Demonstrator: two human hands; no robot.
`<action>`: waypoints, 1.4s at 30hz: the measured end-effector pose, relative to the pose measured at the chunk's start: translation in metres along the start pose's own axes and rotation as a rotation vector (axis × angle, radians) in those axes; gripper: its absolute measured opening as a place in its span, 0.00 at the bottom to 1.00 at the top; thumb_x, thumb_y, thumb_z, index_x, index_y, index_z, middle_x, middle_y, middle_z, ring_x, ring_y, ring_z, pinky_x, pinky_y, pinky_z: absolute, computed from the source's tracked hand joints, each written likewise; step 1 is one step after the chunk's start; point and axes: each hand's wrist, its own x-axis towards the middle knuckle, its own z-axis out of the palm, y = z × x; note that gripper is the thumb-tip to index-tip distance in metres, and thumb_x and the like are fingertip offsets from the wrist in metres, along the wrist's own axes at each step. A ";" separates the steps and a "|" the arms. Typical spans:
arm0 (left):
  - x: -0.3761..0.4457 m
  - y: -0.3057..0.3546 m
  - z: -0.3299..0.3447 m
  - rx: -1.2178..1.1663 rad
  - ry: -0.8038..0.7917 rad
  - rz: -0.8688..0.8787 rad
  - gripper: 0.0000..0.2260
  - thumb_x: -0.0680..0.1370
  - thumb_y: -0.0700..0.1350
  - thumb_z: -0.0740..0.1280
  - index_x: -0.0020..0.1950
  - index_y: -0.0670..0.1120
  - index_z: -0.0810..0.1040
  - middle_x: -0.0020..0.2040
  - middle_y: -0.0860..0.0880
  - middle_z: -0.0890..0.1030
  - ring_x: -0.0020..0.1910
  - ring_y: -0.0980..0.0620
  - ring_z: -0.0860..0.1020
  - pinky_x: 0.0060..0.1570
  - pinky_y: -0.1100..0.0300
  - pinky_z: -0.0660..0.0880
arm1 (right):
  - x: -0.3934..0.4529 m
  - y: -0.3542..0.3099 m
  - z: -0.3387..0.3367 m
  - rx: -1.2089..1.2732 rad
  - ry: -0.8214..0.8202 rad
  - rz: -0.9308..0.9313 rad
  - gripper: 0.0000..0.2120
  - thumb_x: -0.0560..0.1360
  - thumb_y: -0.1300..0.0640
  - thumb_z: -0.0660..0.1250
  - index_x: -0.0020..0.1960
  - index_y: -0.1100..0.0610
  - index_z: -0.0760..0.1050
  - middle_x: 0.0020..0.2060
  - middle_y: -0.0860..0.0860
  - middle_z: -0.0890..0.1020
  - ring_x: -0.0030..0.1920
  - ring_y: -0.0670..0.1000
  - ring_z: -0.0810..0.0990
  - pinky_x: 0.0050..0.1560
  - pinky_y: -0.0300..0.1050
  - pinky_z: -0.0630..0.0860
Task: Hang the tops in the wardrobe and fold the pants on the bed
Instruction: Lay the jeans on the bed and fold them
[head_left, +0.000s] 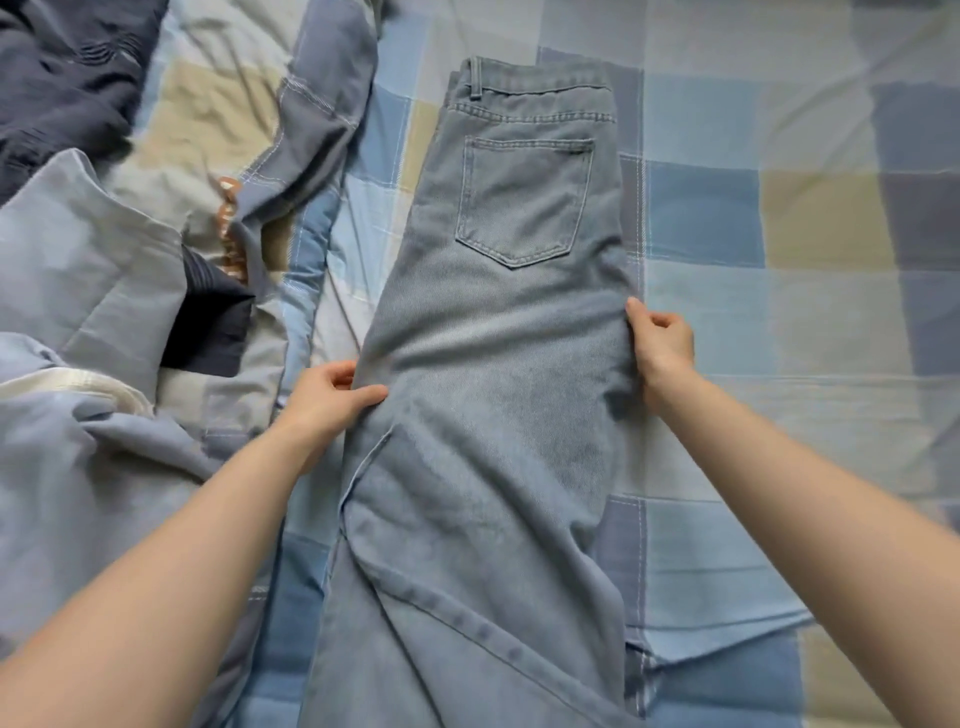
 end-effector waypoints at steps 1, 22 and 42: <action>-0.008 -0.007 0.000 0.021 0.046 0.016 0.10 0.73 0.31 0.71 0.53 0.37 0.81 0.44 0.43 0.82 0.40 0.52 0.78 0.42 0.66 0.77 | -0.012 0.008 -0.004 -0.056 -0.032 -0.016 0.20 0.74 0.47 0.70 0.56 0.62 0.75 0.45 0.52 0.79 0.43 0.48 0.76 0.47 0.42 0.72; -0.114 -0.066 0.025 0.403 0.182 -0.102 0.09 0.73 0.43 0.73 0.46 0.42 0.75 0.47 0.38 0.82 0.52 0.39 0.79 0.54 0.51 0.72 | -0.157 0.085 -0.067 0.183 -0.275 0.421 0.04 0.78 0.57 0.66 0.51 0.57 0.75 0.39 0.51 0.82 0.34 0.45 0.82 0.28 0.38 0.75; -0.170 -0.107 0.008 0.375 0.007 -0.324 0.24 0.69 0.35 0.71 0.58 0.47 0.63 0.53 0.39 0.75 0.47 0.39 0.81 0.36 0.53 0.80 | -0.267 0.157 -0.132 -0.683 -0.639 0.116 0.23 0.70 0.30 0.62 0.42 0.50 0.73 0.35 0.41 0.78 0.40 0.48 0.75 0.40 0.42 0.69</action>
